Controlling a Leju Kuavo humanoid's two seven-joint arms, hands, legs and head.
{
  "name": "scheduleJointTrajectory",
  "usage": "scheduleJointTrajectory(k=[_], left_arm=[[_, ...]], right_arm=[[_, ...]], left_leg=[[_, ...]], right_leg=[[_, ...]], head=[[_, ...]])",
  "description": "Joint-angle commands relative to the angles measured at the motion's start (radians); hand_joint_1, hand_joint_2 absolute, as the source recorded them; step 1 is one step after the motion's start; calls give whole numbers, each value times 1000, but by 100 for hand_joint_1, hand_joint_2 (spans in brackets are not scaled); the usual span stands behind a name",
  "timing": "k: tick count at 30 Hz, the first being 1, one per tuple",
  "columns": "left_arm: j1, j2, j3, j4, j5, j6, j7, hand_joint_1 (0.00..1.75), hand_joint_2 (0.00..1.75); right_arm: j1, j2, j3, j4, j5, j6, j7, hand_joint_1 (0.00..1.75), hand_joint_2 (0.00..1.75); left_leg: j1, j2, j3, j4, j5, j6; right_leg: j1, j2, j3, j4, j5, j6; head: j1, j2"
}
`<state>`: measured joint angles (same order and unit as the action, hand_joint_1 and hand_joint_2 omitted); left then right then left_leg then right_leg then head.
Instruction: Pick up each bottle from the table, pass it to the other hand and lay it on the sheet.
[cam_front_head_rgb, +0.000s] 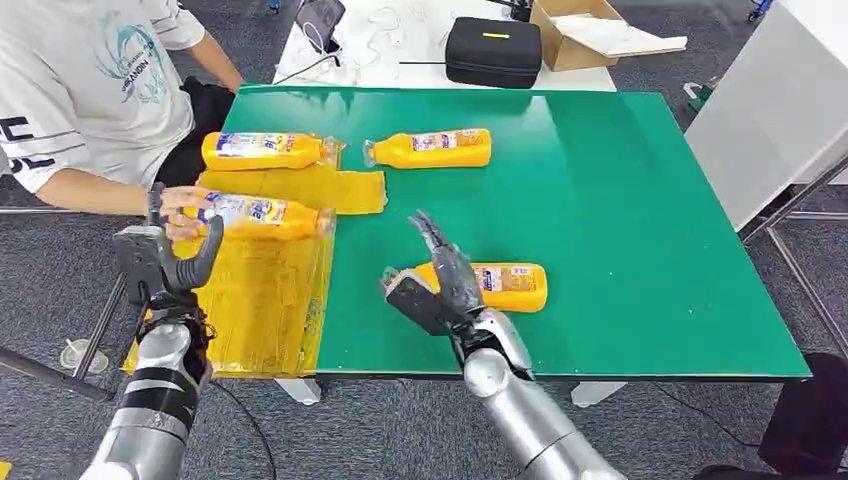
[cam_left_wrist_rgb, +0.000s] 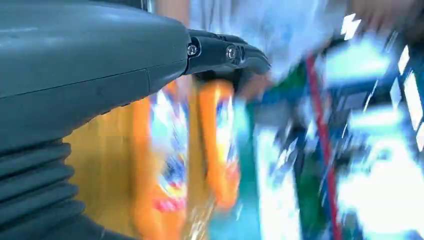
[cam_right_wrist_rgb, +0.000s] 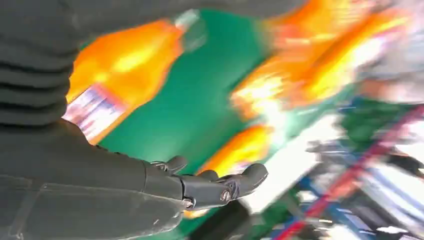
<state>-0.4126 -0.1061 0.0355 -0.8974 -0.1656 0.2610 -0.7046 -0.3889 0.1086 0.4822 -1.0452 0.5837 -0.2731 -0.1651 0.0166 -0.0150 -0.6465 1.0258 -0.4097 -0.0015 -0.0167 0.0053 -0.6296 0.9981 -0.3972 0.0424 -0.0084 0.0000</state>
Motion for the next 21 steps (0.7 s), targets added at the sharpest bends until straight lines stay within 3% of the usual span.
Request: scheduleJointTrajectory(k=[1,7,11,21], left_arm=[[123,-34,31,-220,2,46,6,0,175],[126,-32,22,-171,19,36,6,0,175],[111,-30,0,-135,8,33,6,0,175],[72,-33,-10,-60,8,21,6,0,175]], right_arm=[[-108,-151,-34,184,63,64,81,0,175],[-109,-180,-67,174,99,119,105,0,175],[-117,-172,-64,253,74,237,95,0,175],[-161,-162,-41,384,63,294,68,0,175]], left_leg=[[0,0,6,-1,-2,2],[0,1,5,0,-2,2],[0,0,3,0,-1,1],[1,-1,3,-1,0,1]], right_leg=[[0,-2,7,-2,-2,-2],[1,-1,5,-1,-2,-2],[1,-2,3,-1,-1,-1],[1,-2,4,-1,-1,-1]], head=[[0,0],[0,0],[0,0],[0,0]])
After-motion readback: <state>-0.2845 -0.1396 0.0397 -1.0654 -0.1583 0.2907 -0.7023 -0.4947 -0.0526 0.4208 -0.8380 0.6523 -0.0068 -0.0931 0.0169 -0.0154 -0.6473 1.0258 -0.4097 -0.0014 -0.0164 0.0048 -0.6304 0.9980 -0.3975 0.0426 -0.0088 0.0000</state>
